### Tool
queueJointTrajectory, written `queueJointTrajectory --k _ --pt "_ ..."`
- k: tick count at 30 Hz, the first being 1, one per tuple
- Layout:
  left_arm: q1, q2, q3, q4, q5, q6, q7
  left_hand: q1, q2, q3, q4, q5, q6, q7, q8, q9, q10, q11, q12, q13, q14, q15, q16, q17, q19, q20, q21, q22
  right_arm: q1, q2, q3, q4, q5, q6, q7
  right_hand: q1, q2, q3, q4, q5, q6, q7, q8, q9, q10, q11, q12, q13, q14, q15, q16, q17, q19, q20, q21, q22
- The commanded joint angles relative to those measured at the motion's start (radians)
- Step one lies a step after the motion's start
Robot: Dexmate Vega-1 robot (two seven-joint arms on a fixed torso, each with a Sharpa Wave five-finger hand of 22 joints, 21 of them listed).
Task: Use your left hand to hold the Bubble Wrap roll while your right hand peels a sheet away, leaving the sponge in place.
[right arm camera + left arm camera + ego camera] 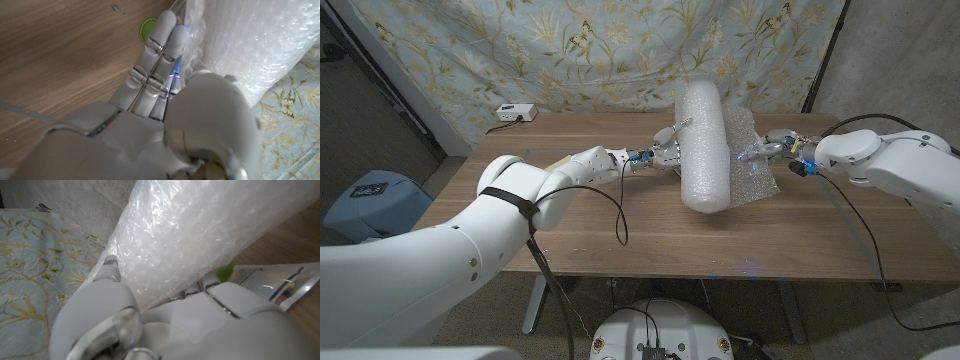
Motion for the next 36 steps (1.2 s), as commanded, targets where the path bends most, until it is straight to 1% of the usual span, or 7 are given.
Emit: queueJointTrajectory --k 1,3,8,12,16,25,36 --pt "0.008 -0.004 -0.019 0.000 0.004 -0.011 -0.019 -0.012 -0.003 0.001 0.000 -0.002 -0.061 -0.004 0.006 0.003 -0.014 0.002 -0.001 0.002 -0.012 -0.001 -0.006 -0.001 -0.007 0.004 -0.011 0.002 -0.023 -0.016 0.022 -0.003 0.016 0.002 -0.014 0.011 -0.001 0.003 0.007 -0.003 0.010 -0.001 0.006 0.004 0.010 -0.001 0.005 0.002 0.011 0.000 -0.007 0.004 -0.004 0.001 0.012 0.002" --pt "0.009 -0.003 -0.018 -0.001 0.005 -0.014 -0.030 -0.014 -0.010 -0.003 -0.003 -0.003 -0.068 -0.004 0.006 0.003 -0.020 0.002 -0.001 0.001 -0.017 -0.001 -0.007 -0.002 -0.006 0.004 -0.017 0.002 -0.023 -0.017 0.024 -0.004 0.019 0.000 -0.015 0.013 -0.001 0.003 0.008 -0.003 0.013 -0.004 0.006 0.005 0.010 -0.002 0.005 0.003 0.014 0.000 -0.007 0.007 -0.006 0.001 0.014 0.002" --pt "0.011 0.002 -0.013 -0.003 0.001 -0.013 -0.063 -0.038 -0.035 -0.040 -0.004 -0.005 -0.088 -0.002 0.006 0.003 -0.028 0.002 -0.001 -0.003 -0.020 -0.002 -0.008 -0.004 0.004 0.004 -0.045 0.002 -0.025 -0.021 0.027 -0.005 0.021 0.002 -0.015 0.018 -0.001 0.002 0.009 -0.003 0.017 -0.006 0.006 0.006 0.011 -0.006 0.003 0.004 0.016 0.000 -0.014 0.009 -0.010 0.001 0.024 0.004" --pt "0.014 0.006 -0.007 -0.004 -0.004 -0.013 -0.080 -0.046 -0.046 -0.056 -0.004 -0.006 -0.088 0.000 0.006 0.002 -0.033 0.002 -0.002 -0.004 -0.024 -0.002 -0.009 -0.004 0.009 0.004 -0.062 0.002 -0.024 -0.026 0.028 -0.005 0.019 0.002 -0.013 0.021 0.000 0.001 0.011 -0.003 0.021 -0.009 0.006 0.008 0.013 0.000 0.001 0.004 0.018 0.000 -0.019 0.012 -0.013 0.001 0.033 0.004" --pt "0.017 0.009 -0.003 -0.004 -0.013 -0.013 -0.092 -0.048 -0.049 -0.059 -0.005 -0.007 -0.097 0.007 0.004 0.002 -0.037 0.002 -0.004 -0.005 -0.027 -0.002 -0.010 -0.004 0.007 0.005 -0.066 0.002 -0.020 -0.030 0.025 -0.001 0.018 0.002 -0.003 0.022 -0.001 0.000 0.012 -0.003 0.021 -0.007 0.005 0.008 0.010 -0.003 0.000 0.008 0.020 0.000 -0.022 0.014 -0.015 0.001 0.038 0.005" --pt "0.031 0.012 -0.003 -0.004 -0.036 -0.018 -0.105 -0.052 -0.048 -0.067 -0.004 -0.009 -0.103 -0.002 0.006 0.002 -0.054 0.001 -0.005 -0.006 -0.035 -0.002 -0.010 -0.004 0.005 0.005 -0.085 0.003 0.014 -0.031 0.001 0.008 0.015 -0.026 0.023 0.025 -0.002 -0.001 0.012 -0.003 0.023 -0.006 0.003 0.010 0.015 -0.003 -0.004 0.006 0.026 0.000 -0.027 0.019 -0.017 0.001 0.050 0.005" --pt "0.058 -0.001 -0.032 -0.001 -0.068 -0.043 -0.090 -0.052 -0.034 -0.062 -0.006 -0.009 -0.087 -0.003 0.006 0.003 -0.077 0.000 -0.007 -0.010 -0.061 -0.001 -0.013 -0.005 0.006 0.005 -0.120 0.004 0.052 -0.036 -0.026 0.013 0.003 -0.057 0.053 0.030 -0.002 -0.004 0.013 -0.003 0.026 -0.005 0.001 0.013 0.019 -0.004 -0.005 0.011 0.032 0.000 -0.036 0.023 -0.022 0.001 0.069 0.005"
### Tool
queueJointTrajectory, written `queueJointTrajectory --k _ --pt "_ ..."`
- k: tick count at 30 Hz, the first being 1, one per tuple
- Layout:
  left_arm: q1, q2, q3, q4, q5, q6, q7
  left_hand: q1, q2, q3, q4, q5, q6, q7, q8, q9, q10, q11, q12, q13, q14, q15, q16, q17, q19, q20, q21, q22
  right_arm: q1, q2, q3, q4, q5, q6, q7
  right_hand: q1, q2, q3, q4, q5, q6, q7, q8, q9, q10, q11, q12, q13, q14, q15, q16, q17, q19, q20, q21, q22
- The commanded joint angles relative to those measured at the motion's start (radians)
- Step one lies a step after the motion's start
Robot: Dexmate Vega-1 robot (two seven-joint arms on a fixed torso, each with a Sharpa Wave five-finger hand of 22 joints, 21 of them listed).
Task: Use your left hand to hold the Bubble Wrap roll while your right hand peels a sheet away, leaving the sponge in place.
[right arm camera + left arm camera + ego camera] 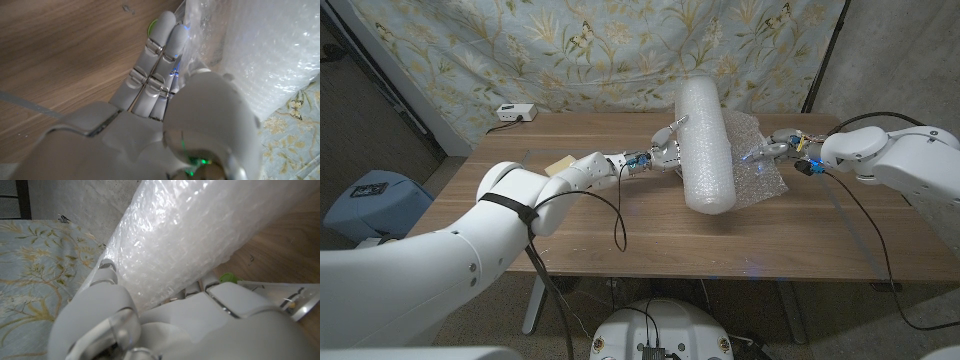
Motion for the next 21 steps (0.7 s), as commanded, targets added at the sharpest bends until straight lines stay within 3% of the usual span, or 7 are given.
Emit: queueJointTrajectory --k 1,21 --pt "0.029 -0.012 -0.025 0.002 -0.029 -0.027 0.007 0.005 0.007 0.004 -0.004 -0.001 -0.085 -0.007 0.002 0.003 -0.020 0.004 -0.002 -0.001 -0.018 0.001 -0.005 -0.001 0.003 0.000 -0.014 0.003 0.041 -0.006 -0.031 0.007 -0.015 -0.039 0.036 0.014 -0.003 -0.004 0.005 -0.003 0.011 0.001 0.001 0.004 0.008 -0.002 0.003 0.009 0.012 0.001 -0.007 0.004 -0.005 0.000 0.011 0.005" --pt "0.085 -0.041 -0.090 0.000 -0.096 -0.029 -0.015 -0.007 -0.013 -0.018 0.000 -0.003 -0.122 -0.007 0.001 0.003 -0.036 0.003 0.002 0.001 -0.029 0.001 -0.005 -0.001 0.013 0.000 -0.040 0.001 0.102 -0.011 -0.080 0.023 -0.057 -0.070 0.099 0.017 -0.002 -0.008 0.007 -0.002 0.016 -0.001 -0.004 0.006 0.012 0.000 -0.005 0.011 0.022 0.002 -0.021 0.011 -0.015 0.000 0.039 0.004"
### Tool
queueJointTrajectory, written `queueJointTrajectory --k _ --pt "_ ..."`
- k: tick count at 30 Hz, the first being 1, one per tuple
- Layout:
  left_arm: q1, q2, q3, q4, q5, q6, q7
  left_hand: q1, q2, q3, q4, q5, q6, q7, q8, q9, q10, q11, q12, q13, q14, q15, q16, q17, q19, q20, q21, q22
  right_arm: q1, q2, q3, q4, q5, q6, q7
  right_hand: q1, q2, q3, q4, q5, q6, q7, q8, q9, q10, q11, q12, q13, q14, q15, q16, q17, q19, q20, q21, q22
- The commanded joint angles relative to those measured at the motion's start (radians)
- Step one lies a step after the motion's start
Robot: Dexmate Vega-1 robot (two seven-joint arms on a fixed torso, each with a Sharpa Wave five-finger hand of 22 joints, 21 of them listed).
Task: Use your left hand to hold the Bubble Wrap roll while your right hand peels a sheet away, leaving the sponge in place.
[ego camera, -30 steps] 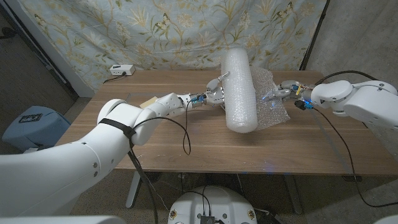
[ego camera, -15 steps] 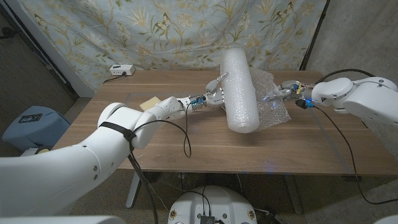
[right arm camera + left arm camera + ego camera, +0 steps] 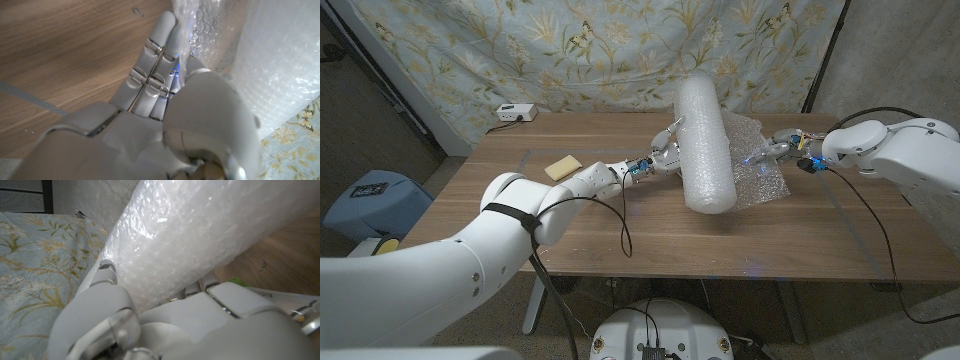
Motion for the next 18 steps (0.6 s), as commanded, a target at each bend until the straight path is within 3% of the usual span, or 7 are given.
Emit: queueJointTrajectory --k 1,8,18 --pt "0.037 -0.015 -0.036 -0.004 -0.047 0.000 -0.024 -0.003 -0.009 -0.010 0.000 0.001 -0.125 -0.007 0.001 0.003 -0.011 0.001 0.002 0.003 -0.008 0.004 -0.005 0.004 0.014 0.000 -0.009 0.002 0.037 0.000 -0.030 0.009 -0.028 -0.025 0.042 0.009 0.000 -0.005 0.002 -0.002 0.011 0.004 -0.002 0.004 0.012 0.000 0.000 0.005 0.014 0.000 -0.004 0.004 -0.005 0.000 0.010 0.004" --pt "0.077 -0.017 -0.067 -0.029 -0.128 0.067 -0.044 -0.012 -0.012 -0.018 0.001 0.000 -0.117 -0.006 0.004 0.003 -0.008 0.001 0.005 0.004 -0.008 0.004 -0.005 0.004 0.018 0.000 -0.012 0.002 0.060 0.008 -0.051 0.008 -0.045 -0.044 0.059 0.010 0.001 -0.005 0.003 -0.002 0.010 0.003 -0.003 0.006 0.010 -0.004 -0.002 0.007 0.013 0.001 -0.009 0.007 -0.008 0.000 0.017 0.003" --pt "0.135 0.012 -0.045 -0.141 -0.200 0.109 -0.004 -0.026 -0.011 -0.027 0.003 0.000 -0.079 -0.006 0.004 0.003 0.007 0.001 0.007 0.004 -0.008 0.004 -0.005 0.004 0.023 0.000 -0.017 0.003 0.074 0.015 -0.064 0.009 -0.059 -0.050 0.073 0.011 0.002 -0.006 0.003 -0.001 0.011 0.004 -0.007 0.007 0.010 -0.002 -0.006 0.011 0.015 0.000 -0.017 0.011 -0.016 0.000 0.031 0.001"
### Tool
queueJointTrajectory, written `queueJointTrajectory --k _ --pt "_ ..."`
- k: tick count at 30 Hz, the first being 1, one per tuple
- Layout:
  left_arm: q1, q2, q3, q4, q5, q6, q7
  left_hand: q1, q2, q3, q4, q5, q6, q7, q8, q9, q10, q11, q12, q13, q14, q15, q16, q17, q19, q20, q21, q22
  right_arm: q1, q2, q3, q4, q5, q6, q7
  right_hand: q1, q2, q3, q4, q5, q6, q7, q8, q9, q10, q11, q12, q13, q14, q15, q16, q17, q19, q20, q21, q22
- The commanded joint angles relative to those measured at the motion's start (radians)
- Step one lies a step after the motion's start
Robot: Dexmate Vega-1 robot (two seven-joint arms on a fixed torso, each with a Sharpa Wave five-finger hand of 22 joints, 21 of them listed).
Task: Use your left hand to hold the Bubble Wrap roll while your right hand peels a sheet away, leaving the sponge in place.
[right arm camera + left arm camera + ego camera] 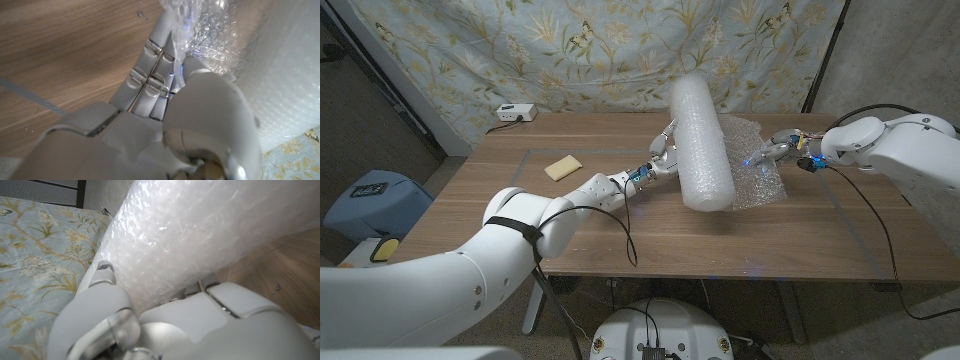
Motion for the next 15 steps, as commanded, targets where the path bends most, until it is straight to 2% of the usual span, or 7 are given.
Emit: queueJointTrajectory --k 1,15 --pt "0.059 0.023 0.008 -0.096 -0.091 0.053 0.028 -0.011 -0.001 -0.008 0.000 0.000 -0.076 -0.006 0.004 0.003 0.007 0.002 0.007 0.001 -0.008 0.004 -0.005 0.003 0.012 0.000 -0.002 0.004 0.022 0.009 -0.019 0.002 -0.018 -0.015 0.021 0.011 0.002 -0.002 -0.001 -0.001 0.006 -0.002 -0.002 0.004 0.009 -0.003 -0.002 0.005 0.007 -0.001 -0.002 0.003 -0.003 -0.002 0.008 0.001" --pt "0.044 0.029 0.038 -0.060 -0.127 0.050 0.020 -0.017 0.000 -0.010 0.000 0.000 -0.066 -0.006 0.004 0.003 0.008 0.001 0.005 0.001 -0.008 0.004 -0.005 0.003 0.010 0.000 -0.004 0.004 0.037 0.020 -0.036 0.012 -0.031 -0.027 0.033 0.013 0.002 -0.005 -0.001 -0.001 0.009 -0.003 -0.006 0.006 0.014 -0.001 -0.008 0.007 0.014 -0.002 -0.012 0.007 -0.011 -0.002 0.029 -0.002"
